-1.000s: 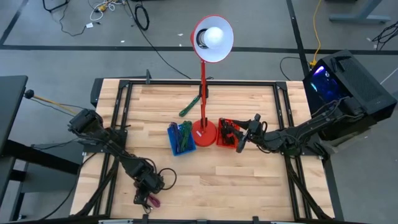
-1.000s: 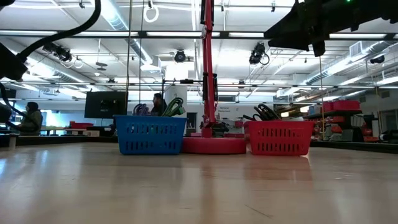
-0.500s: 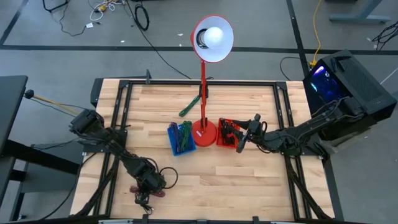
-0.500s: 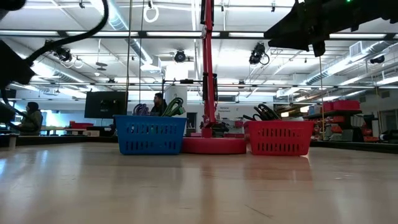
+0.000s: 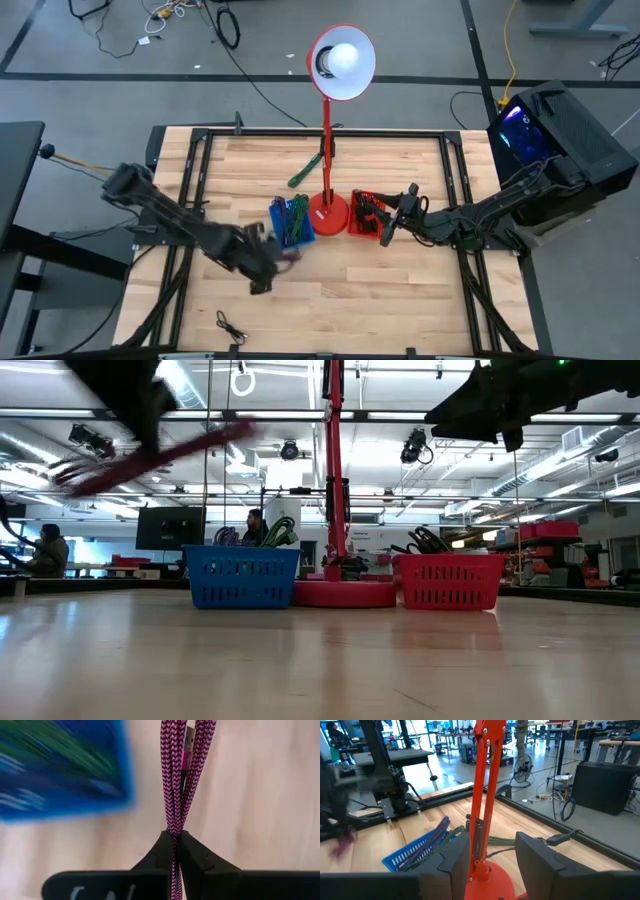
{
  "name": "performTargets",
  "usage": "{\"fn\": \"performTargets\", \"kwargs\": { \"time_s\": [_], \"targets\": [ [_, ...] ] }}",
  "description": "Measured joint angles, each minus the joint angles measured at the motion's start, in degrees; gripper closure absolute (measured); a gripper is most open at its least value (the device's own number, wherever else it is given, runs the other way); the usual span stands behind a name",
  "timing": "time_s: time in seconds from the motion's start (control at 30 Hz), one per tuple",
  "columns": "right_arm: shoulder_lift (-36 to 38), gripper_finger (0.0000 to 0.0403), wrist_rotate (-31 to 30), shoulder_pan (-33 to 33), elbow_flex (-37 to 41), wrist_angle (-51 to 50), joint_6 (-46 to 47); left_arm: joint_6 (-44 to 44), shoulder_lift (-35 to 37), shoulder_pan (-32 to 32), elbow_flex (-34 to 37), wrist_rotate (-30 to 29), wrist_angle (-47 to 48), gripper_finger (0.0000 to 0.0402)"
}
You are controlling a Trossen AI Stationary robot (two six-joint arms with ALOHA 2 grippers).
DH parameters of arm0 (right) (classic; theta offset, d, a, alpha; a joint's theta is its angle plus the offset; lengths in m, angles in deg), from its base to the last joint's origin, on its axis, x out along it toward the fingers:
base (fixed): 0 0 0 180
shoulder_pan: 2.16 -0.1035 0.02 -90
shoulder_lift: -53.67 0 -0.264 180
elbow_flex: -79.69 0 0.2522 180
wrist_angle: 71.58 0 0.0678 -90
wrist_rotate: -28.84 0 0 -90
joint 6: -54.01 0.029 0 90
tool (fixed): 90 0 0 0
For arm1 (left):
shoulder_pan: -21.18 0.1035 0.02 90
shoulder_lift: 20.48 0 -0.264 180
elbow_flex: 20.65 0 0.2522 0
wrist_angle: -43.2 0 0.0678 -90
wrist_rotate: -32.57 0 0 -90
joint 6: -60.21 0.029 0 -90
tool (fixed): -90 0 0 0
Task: Pick & Place USB Port
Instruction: Put the pink charger cable into the blue bin
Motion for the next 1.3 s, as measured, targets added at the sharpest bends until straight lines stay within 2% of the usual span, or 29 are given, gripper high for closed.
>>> {"fn": "performTargets", "kwargs": {
  "time_s": [0.13,0.27,0.43,0.63,0.87,1.3],
  "targets": [
    [0.0,0.0243,0.0,0.0,0.0,-0.5,-0.4,-0.7,8.8,-0.1,3.0,-15.8,-9.3,0.0388],
    [0.0,0.0243,0.0,0.0,0.0,-0.6,-0.6,2.0,17.3,-0.1,12.2,-25.7,-26.0,0.0389],
    [0.0,0.0243,0.0,0.0,0.0,-0.6,-1.4,6.0,23.5,2.0,27.5,-29.8,-53.3,0.0389],
    [0.0,0.0243,-0.1,0.0,0.0,-0.2,-1.9,7.4,23.4,4.0,41.3,-33.3,-82.7,0.0389],
    [0.0,0.0243,-0.1,0.2,0.0,0.0,-2.1,-0.8,20.0,5.7,47.0,-37.6,-85.9,0.0389],
    [0.0,0.0243,0.0,0.8,0.0,-0.2,-2.1,-9.7,5.5,8.3,45.5,-37.9,-89.4,0.0389]
  ]
}}
